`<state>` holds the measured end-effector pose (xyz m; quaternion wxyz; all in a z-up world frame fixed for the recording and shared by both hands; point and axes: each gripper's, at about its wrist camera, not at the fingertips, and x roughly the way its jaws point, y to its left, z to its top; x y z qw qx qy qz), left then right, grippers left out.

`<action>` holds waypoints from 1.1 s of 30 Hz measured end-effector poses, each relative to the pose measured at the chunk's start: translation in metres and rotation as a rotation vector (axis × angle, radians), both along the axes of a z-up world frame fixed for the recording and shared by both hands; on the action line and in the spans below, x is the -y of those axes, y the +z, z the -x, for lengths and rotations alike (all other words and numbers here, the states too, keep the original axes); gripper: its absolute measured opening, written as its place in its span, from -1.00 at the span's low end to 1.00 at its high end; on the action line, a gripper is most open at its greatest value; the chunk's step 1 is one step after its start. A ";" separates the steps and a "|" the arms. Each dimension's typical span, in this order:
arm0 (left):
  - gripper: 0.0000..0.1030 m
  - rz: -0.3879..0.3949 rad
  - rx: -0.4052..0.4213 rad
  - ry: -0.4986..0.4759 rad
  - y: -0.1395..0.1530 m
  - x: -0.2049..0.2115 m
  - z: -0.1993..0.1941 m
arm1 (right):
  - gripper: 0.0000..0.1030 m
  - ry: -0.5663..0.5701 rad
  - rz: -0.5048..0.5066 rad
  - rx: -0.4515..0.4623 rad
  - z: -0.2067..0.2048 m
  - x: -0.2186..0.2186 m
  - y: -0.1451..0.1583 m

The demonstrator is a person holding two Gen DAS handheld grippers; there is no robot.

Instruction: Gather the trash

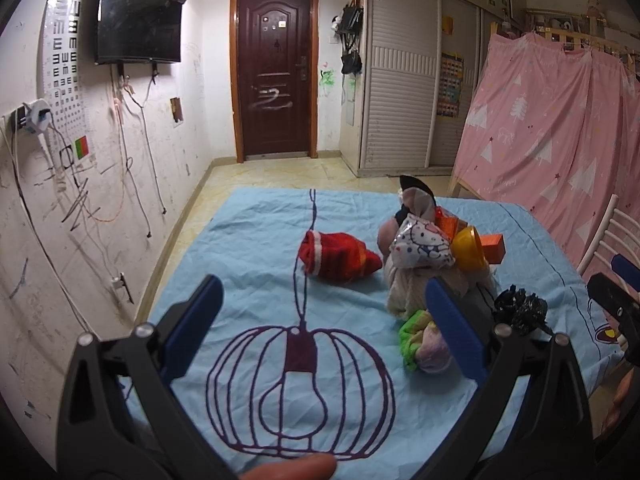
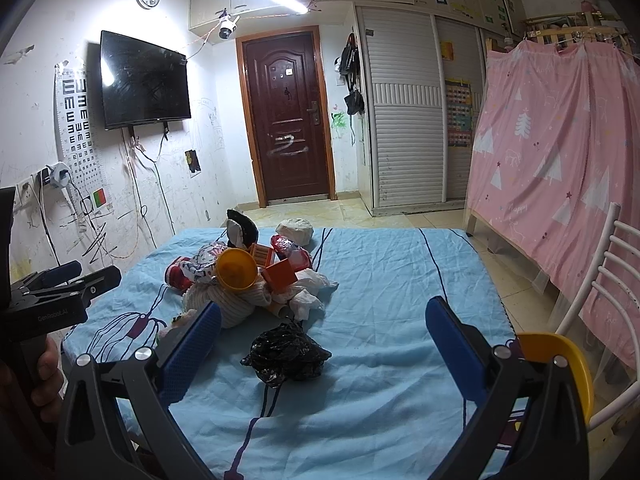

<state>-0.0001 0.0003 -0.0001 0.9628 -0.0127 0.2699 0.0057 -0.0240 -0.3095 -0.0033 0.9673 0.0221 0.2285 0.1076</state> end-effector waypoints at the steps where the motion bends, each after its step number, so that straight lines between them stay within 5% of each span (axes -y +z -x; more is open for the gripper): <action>1: 0.88 0.000 0.000 -0.001 0.000 0.000 0.000 | 0.84 0.001 -0.001 0.000 0.000 0.000 0.000; 33: 0.88 -0.002 -0.005 0.000 0.000 -0.008 0.003 | 0.84 0.000 0.000 -0.002 0.000 -0.001 -0.002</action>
